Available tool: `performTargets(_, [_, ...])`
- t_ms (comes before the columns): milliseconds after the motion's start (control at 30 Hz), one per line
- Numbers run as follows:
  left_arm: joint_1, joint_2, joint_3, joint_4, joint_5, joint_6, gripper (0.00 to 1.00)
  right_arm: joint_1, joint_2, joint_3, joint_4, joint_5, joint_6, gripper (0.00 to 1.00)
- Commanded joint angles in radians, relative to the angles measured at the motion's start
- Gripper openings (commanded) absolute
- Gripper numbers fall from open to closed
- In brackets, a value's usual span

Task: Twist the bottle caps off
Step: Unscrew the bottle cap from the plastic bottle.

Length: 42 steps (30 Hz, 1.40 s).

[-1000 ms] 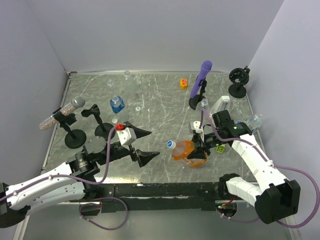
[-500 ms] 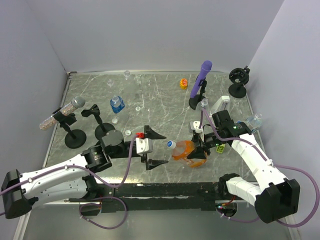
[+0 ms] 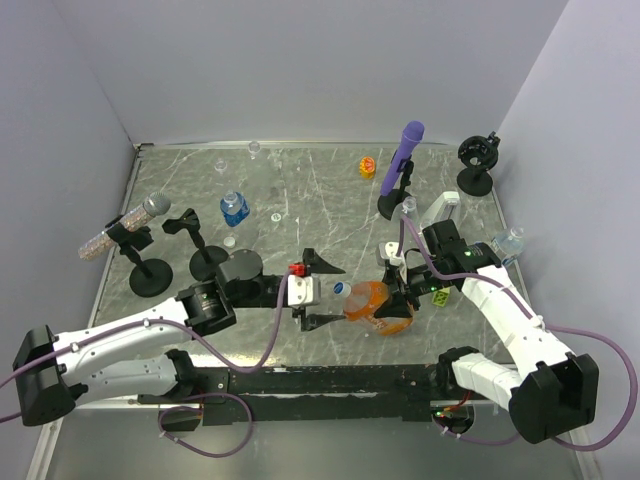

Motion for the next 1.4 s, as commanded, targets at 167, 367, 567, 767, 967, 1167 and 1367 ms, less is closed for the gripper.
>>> performTargets(167, [-0.003,0.055,0.105,-0.08,0.017,0.092,0.7,0.01,-0.005,-0.001,0.025,-0.026,-0.031,0.2])
performTargets(367, [0.012,0.071,0.122,-0.128,0.021,0.106,0.6,0.01,-0.008,-0.001,0.023,-0.029,-0.035,0.2])
performTargets(567, [0.038,0.075,0.125,-0.143,0.046,0.106,0.56,0.01,-0.009,-0.001,0.023,-0.028,-0.033,0.2])
performTargets(767, [0.057,0.104,0.159,-0.186,0.077,0.107,0.51,0.011,-0.011,-0.001,0.023,-0.028,-0.035,0.2])
performTargets(967, [0.06,0.138,0.196,-0.225,0.1,0.096,0.4,0.01,-0.011,0.0,0.022,-0.028,-0.035,0.2])
performTargets(1167, [0.064,0.143,0.226,-0.258,0.112,0.031,0.05,0.01,-0.011,0.0,0.022,-0.026,-0.035,0.2])
performTargets(1367, [0.064,0.127,0.257,-0.272,0.031,-0.36,0.01,0.011,-0.014,-0.001,0.025,-0.026,-0.031,0.2])
